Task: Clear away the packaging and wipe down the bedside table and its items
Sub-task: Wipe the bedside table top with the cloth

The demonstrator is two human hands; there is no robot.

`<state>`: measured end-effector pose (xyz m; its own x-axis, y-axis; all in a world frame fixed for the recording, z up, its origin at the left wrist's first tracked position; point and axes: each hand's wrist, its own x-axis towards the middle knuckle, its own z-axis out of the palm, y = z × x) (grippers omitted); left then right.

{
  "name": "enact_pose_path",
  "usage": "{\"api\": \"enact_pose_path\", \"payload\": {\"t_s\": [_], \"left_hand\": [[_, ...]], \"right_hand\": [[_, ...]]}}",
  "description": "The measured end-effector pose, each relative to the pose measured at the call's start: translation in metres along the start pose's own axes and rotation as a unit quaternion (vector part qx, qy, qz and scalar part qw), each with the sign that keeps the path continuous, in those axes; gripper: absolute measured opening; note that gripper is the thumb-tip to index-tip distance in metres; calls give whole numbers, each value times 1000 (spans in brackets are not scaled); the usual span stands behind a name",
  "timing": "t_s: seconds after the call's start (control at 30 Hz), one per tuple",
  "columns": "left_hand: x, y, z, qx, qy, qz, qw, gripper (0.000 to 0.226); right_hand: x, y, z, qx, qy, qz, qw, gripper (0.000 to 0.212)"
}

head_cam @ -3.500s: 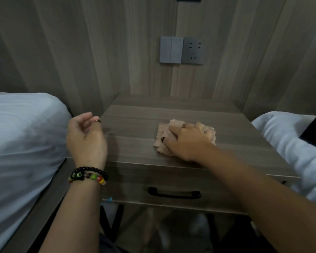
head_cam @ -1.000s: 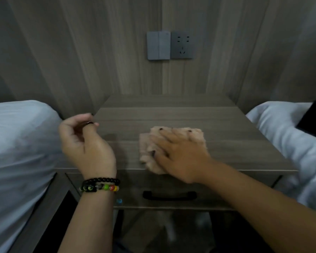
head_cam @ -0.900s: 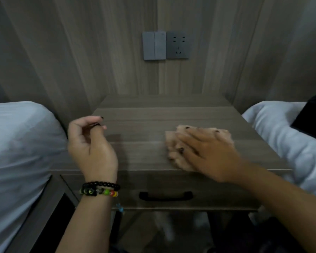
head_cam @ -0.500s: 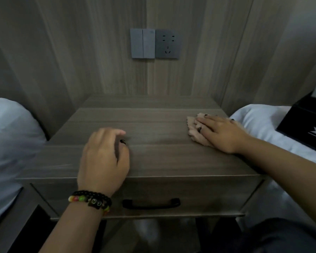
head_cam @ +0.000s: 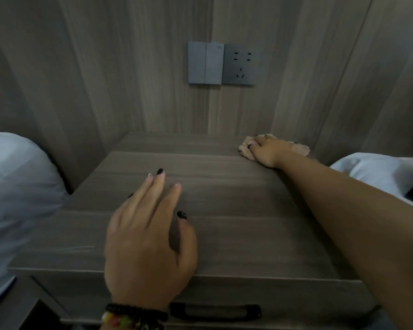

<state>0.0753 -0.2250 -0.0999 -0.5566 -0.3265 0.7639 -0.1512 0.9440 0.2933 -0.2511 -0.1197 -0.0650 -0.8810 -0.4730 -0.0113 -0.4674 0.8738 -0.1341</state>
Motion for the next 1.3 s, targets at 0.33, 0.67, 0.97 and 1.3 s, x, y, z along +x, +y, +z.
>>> {"api": "enact_pose_path", "payload": {"t_s": [0.33, 0.67, 0.97, 1.3], "left_hand": [[-2, 3, 0, 2, 1, -46, 999, 43], [1, -12, -25, -81, -19, -121, 989, 42], [7, -56, -45, -47, 8, -231, 972, 39], [15, -53, -24, -29, 119, -287, 950, 36]], "right_hand": [[-71, -53, 15, -9, -28, -148, 989, 57], [-209, -51, 15, -16, -65, -284, 957, 60], [-103, -74, 17, 39, 4, -278, 960, 61], [5, -161, 23, 8, -4, -101, 995, 62]]}}
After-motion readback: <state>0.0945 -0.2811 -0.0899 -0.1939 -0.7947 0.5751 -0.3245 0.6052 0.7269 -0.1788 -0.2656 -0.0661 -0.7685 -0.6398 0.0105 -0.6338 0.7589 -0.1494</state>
